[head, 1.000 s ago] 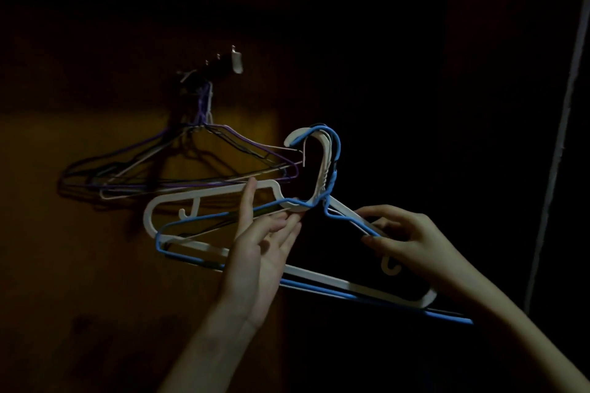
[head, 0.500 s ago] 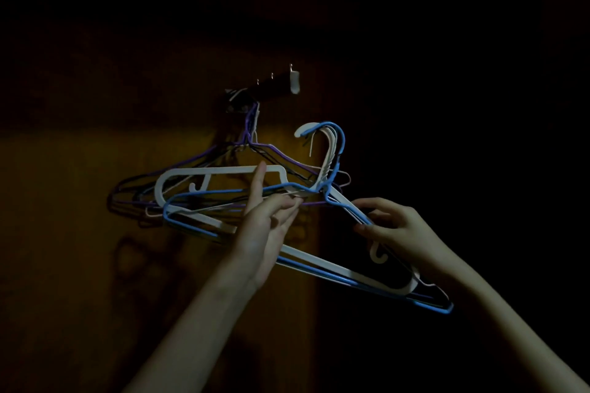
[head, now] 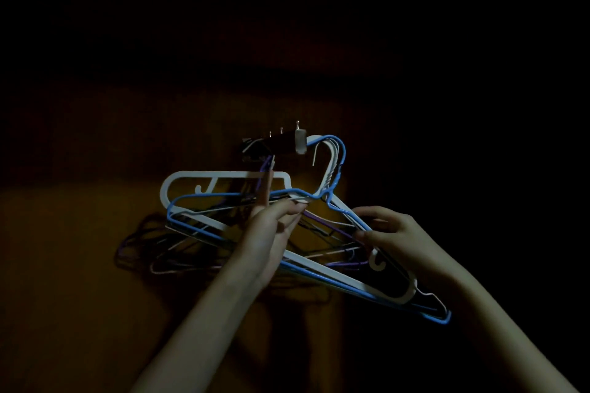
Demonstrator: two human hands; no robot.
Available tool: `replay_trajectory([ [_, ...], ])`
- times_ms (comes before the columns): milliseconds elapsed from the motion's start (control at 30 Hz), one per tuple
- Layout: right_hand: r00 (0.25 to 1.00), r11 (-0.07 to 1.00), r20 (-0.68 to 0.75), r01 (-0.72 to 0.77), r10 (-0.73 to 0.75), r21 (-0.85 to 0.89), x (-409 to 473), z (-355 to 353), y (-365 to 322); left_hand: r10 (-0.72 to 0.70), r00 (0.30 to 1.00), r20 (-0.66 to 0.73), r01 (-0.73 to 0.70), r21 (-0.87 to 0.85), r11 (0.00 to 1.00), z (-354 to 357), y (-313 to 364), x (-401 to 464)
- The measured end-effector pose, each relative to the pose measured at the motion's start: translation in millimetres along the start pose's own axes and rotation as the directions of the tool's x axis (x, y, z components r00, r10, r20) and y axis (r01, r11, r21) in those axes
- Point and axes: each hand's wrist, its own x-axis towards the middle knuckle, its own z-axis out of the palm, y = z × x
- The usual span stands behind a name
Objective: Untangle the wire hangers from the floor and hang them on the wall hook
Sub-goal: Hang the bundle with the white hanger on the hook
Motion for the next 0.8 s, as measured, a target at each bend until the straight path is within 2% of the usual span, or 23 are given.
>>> replay_trajectory([
  [167, 0.998, 0.999, 0.042, 0.05, -0.05, -0.017, 24.4, 4.8, -6.1, 0.019, 0.998, -0.058, -0.019, -0.003, 1.0, -5.1, 8.9, 12.8],
  [333, 0.993, 0.997, 0.087, 0.079, -0.078, -0.005, 43.6, 12.7, -17.2, 0.081, 0.997, -0.015, -0.081, 0.011, 0.997, -13.2, 30.8, 15.1],
  [600, 0.983, 0.994, 0.154, 0.108, -0.104, -0.021, 64.4, 22.7, -31.8, 0.126, 0.99, -0.062, -0.121, 0.074, 0.99, -20.3, 49.3, 16.9],
  [800, 0.981, 0.995, 0.169, 0.101, -0.096, -0.022, 72.5, 27.2, -32.6, 0.126, 0.991, -0.05, -0.124, 0.046, 0.991, -19.0, 56.1, 12.1],
])
